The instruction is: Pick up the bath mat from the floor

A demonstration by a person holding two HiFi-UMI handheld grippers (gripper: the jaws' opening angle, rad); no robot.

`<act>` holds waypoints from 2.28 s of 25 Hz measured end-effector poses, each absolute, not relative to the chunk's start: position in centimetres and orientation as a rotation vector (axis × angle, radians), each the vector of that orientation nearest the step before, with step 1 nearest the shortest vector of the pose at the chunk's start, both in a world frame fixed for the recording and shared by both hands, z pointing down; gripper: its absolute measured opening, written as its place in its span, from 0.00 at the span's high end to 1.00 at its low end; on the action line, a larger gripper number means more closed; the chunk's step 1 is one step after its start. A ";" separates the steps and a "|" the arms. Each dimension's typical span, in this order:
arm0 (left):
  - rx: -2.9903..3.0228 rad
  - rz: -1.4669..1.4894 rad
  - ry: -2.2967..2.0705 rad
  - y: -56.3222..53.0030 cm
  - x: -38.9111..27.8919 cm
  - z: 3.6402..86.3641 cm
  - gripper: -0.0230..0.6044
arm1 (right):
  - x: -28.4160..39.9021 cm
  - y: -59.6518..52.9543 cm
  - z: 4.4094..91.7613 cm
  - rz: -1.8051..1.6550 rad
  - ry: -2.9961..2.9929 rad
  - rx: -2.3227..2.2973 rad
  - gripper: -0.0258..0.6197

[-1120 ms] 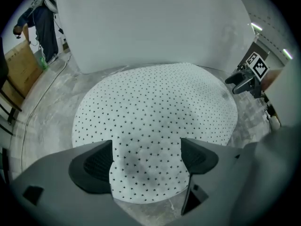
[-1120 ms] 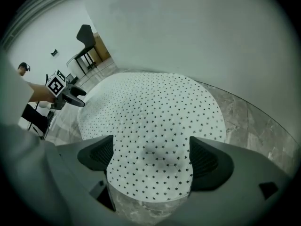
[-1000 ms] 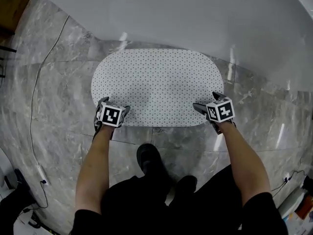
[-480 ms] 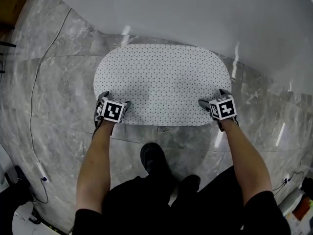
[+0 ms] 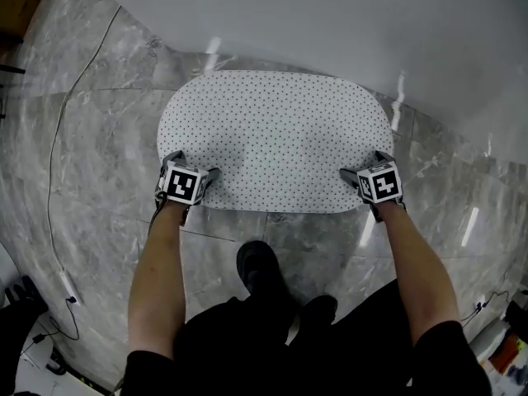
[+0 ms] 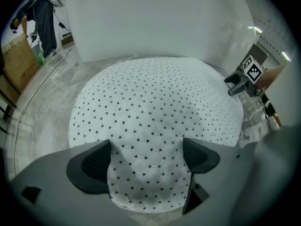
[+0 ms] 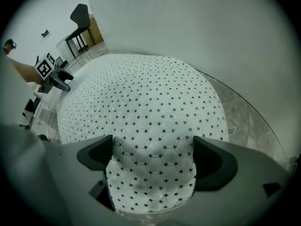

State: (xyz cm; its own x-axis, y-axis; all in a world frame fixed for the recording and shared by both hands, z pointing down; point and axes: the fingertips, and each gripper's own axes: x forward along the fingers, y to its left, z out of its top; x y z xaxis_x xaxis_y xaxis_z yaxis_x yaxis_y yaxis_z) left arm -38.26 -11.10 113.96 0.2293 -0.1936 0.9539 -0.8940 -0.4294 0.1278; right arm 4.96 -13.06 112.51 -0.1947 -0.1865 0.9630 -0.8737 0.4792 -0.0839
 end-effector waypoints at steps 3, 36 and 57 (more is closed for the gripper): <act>1.804 1.219 -1.037 -11.1 -38.3 113.7 0.20 | 5.0 -13.1 112.5 0.812 -1.674 0.928 0.16; 1.859 1.381 -0.954 -11.3 -37.2 112.9 0.31 | 3.1 -12.8 111.8 0.751 -1.687 0.824 0.37; 1.863 1.222 -0.967 -10.2 -34.0 108.4 0.86 | -0.4 -11.3 109.9 0.825 -1.808 0.717 0.90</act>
